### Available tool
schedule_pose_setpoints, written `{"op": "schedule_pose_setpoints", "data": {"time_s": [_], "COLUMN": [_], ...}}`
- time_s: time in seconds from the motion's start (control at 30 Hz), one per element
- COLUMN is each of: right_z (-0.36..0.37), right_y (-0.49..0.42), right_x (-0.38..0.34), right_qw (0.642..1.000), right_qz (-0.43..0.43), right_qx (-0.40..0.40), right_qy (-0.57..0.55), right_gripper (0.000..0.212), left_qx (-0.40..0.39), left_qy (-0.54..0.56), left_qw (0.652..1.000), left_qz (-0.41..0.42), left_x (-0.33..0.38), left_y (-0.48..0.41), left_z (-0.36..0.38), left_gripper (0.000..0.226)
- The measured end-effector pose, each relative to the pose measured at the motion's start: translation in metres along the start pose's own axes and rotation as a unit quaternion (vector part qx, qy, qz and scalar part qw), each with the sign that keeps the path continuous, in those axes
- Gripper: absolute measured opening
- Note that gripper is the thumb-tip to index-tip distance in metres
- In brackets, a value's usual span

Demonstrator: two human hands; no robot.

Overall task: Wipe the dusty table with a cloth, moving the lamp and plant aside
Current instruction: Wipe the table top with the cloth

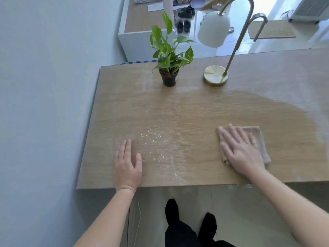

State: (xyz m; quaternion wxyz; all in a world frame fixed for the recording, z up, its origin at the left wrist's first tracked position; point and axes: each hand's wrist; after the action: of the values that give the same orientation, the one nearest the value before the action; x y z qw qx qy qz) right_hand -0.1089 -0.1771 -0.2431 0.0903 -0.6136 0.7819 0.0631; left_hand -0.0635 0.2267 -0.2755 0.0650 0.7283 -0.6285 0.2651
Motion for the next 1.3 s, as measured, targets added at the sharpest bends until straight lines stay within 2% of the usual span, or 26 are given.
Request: {"op": "schedule_pose_setpoints", "data": {"time_s": [0.1,0.17,0.23,0.37,0.5,0.57,0.67,0.77,0.83,0.97,1.07,1.17,1.3], "right_z": [0.008,0.018,0.029,0.050,0.039,0.026,0.018,0.031,0.044,0.062,0.062,0.050,0.031], "right_y": [-0.057,-0.084,-0.098,-0.058,0.016,0.021,-0.015,-0.063,-0.075,-0.028,0.044,0.084,0.056], "right_x": [-0.030,-0.066,-0.109,-0.166,-0.138,-0.106,-0.085,-0.115,-0.148,-0.204,-0.207,-0.164,-0.105], "right_qw": [0.991,0.984,0.989,0.999,0.992,0.994,1.000,0.995,0.991,0.999,0.997,0.998,1.000], "right_qz": [0.131,0.174,0.143,-0.015,-0.114,-0.106,-0.013,0.099,0.128,0.018,-0.058,-0.064,-0.021], "right_qx": [0.018,0.020,0.022,-0.002,-0.036,-0.039,-0.016,0.013,0.019,0.007,-0.020,-0.013,-0.001], "right_qy": [-0.014,-0.019,-0.026,-0.043,-0.027,-0.011,0.001,-0.007,-0.019,-0.043,-0.047,-0.022,-0.003], "right_gripper": [0.060,0.062,0.061,0.059,0.058,0.057,0.056,0.059,0.060,0.060,0.058,0.057,0.055], "left_qx": [-0.005,-0.005,-0.006,0.019,0.027,0.028,0.021,0.024,0.029,0.038,0.042,0.047,0.049], "left_qy": [-0.028,-0.054,-0.086,-0.098,-0.095,-0.102,-0.098,-0.096,-0.098,-0.098,-0.103,-0.104,-0.109], "left_qw": [1.000,0.999,0.996,0.995,0.995,0.994,0.995,0.995,0.995,0.994,0.994,0.993,0.993], "left_qz": [-0.008,-0.006,-0.001,0.001,0.009,0.018,0.013,0.006,0.006,0.011,0.014,0.017,0.020], "left_x": [-0.041,-0.069,-0.090,-0.101,-0.098,-0.098,-0.097,-0.097,-0.097,-0.098,-0.099,-0.098,-0.099], "left_y": [-0.013,-0.026,-0.038,-0.041,-0.042,-0.044,-0.046,-0.045,-0.043,-0.042,-0.042,-0.040,-0.040], "left_z": [-0.019,-0.028,-0.031,-0.032,-0.034,-0.035,-0.033,-0.032,-0.033,-0.033,-0.032,-0.032,-0.031], "left_gripper": [0.063,0.067,0.068,0.065,0.066,0.067,0.068,0.067,0.066,0.066,0.066,0.066,0.067]}}
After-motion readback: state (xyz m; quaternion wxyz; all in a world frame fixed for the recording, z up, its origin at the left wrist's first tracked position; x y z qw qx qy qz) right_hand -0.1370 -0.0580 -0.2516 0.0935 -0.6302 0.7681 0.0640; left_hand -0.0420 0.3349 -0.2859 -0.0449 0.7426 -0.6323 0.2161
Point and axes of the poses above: each hand's wrist, its own y-axis away from the middle knuckle, its own z-axis out of the palm, x = y × z, and after that the axes turned 15 degrees about x, right-handed
